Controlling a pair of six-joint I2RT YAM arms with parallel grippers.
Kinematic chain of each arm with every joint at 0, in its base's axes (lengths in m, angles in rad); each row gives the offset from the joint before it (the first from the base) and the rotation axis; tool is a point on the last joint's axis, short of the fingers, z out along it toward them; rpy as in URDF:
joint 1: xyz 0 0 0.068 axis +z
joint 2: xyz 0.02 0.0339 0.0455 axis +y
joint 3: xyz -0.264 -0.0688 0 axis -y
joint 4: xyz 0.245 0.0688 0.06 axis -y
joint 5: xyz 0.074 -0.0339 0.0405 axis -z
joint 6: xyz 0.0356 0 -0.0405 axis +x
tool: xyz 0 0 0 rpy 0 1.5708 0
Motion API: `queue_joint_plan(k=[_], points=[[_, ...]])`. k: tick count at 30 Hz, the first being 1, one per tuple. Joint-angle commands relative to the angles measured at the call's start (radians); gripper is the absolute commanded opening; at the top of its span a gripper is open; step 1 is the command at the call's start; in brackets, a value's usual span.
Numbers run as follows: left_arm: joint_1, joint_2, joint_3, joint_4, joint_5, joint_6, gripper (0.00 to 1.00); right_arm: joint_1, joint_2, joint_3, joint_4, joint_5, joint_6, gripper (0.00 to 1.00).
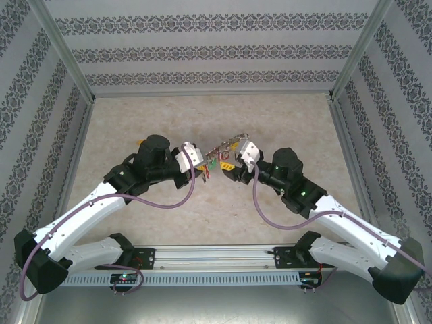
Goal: Put the keys on the keyring
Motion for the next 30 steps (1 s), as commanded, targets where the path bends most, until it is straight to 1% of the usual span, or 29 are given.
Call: queue_joint_plan(k=[1, 4, 7, 8, 10, 11, 12, 15, 17, 19, 21, 25, 27, 30], points=[[0.006, -0.004, 0.032, 0.012, 0.037, -0.004, 0.0, 0.042, -0.005, -0.018, 0.1, 0.008, -0.026, 0.58], [0.006, -0.004, 0.03, 0.005, 0.041, 0.001, 0.0, 0.055, -0.013, -0.027, 0.107, 0.039, -0.023, 0.58], [0.006, -0.014, 0.029, 0.001, 0.051, 0.011, 0.0, 0.06, -0.004, -0.019, 0.107, 0.138, -0.009, 0.56], [0.006, -0.019, 0.028, 0.001, 0.057, 0.016, 0.0, 0.064, 0.001, -0.017, 0.111, 0.184, -0.004, 0.55], [0.006, -0.026, 0.026, 0.0, 0.061, 0.024, 0.0, 0.065, 0.008, -0.018, 0.129, 0.233, 0.006, 0.52], [0.006, -0.027, 0.026, -0.004, 0.061, 0.028, 0.0, 0.066, 0.011, -0.016, 0.131, 0.269, 0.016, 0.48], [0.006, -0.029, 0.027, -0.009, 0.058, 0.029, 0.0, 0.065, 0.017, -0.012, 0.133, 0.294, 0.027, 0.46], [0.006, -0.035, 0.023, -0.014, 0.054, 0.027, 0.0, 0.068, 0.025, -0.009, 0.136, 0.334, 0.045, 0.44], [0.006, -0.035, 0.022, -0.013, 0.054, 0.023, 0.0, 0.07, 0.027, -0.014, 0.143, 0.42, 0.078, 0.43], [0.006, -0.034, 0.02, -0.011, 0.047, 0.02, 0.0, 0.071, 0.023, -0.024, 0.147, 0.523, 0.131, 0.39], [0.006, -0.031, 0.017, -0.014, 0.037, 0.017, 0.0, 0.066, 0.015, -0.049, 0.158, 0.582, 0.178, 0.38], [0.011, -0.026, 0.018, -0.031, 0.018, 0.018, 0.0, 0.052, -0.014, -0.088, 0.139, 0.574, 0.214, 0.38], [0.015, -0.026, 0.019, -0.039, 0.014, 0.019, 0.0, 0.052, -0.041, -0.103, 0.12, 0.545, 0.185, 0.39], [0.02, -0.027, 0.02, -0.042, 0.015, 0.015, 0.0, 0.038, -0.091, -0.129, 0.096, 0.474, 0.138, 0.42]])
